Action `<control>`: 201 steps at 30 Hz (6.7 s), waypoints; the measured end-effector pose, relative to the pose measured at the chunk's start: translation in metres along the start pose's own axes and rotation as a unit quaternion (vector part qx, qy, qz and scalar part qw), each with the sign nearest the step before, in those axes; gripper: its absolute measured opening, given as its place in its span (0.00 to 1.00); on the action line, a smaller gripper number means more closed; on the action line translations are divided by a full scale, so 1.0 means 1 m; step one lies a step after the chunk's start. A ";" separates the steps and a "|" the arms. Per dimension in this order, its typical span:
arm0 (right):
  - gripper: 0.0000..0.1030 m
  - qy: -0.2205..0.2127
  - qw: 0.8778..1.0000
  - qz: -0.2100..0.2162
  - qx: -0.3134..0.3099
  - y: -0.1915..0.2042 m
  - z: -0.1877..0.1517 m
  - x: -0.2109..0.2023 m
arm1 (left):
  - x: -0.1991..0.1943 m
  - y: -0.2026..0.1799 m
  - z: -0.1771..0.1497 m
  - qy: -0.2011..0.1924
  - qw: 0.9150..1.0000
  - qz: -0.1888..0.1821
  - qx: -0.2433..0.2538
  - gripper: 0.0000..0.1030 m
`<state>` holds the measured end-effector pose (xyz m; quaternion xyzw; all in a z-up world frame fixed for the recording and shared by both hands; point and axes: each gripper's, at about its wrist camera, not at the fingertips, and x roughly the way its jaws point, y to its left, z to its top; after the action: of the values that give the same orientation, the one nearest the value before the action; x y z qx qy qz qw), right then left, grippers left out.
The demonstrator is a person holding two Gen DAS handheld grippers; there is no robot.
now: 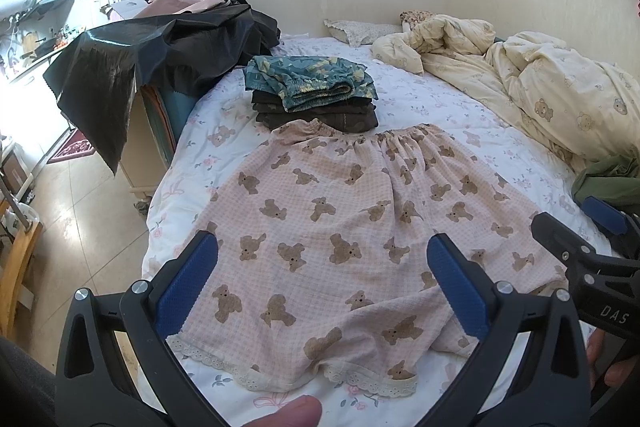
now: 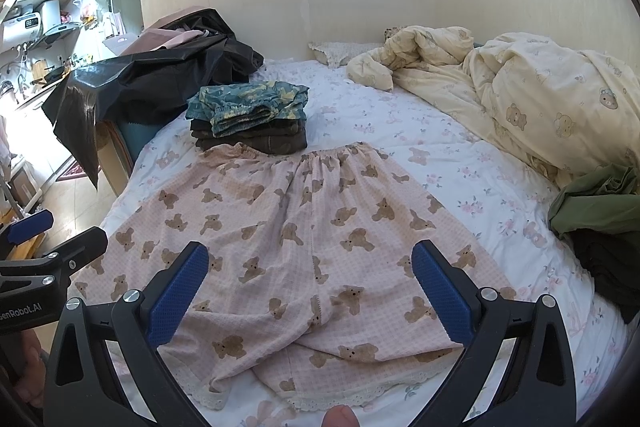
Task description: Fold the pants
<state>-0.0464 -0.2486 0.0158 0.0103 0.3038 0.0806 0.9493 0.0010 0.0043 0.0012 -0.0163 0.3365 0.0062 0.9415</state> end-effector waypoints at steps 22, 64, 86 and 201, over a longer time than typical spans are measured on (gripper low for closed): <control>1.00 0.121 0.972 0.121 0.163 -0.041 -0.029 0.026 | 0.001 0.007 -0.003 0.009 1.000 0.002 -0.002 1.00; 0.88 0.145 0.839 -0.047 0.522 -0.280 -0.121 0.075 | 0.003 0.019 0.009 0.033 0.998 0.006 -0.047 1.00; 0.02 0.099 0.910 0.007 0.402 -0.240 -0.032 0.024 | 0.094 -0.021 0.070 0.140 0.990 -0.005 0.028 1.00; 0.02 0.256 0.869 0.423 0.039 0.183 0.010 0.129 | 0.376 0.005 0.159 0.258 0.930 -0.065 0.254 0.68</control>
<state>0.0358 -0.0469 -0.0375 0.1542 0.5054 0.4618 0.7124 0.3921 0.0153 -0.1141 0.2009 0.5563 -0.1449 0.7932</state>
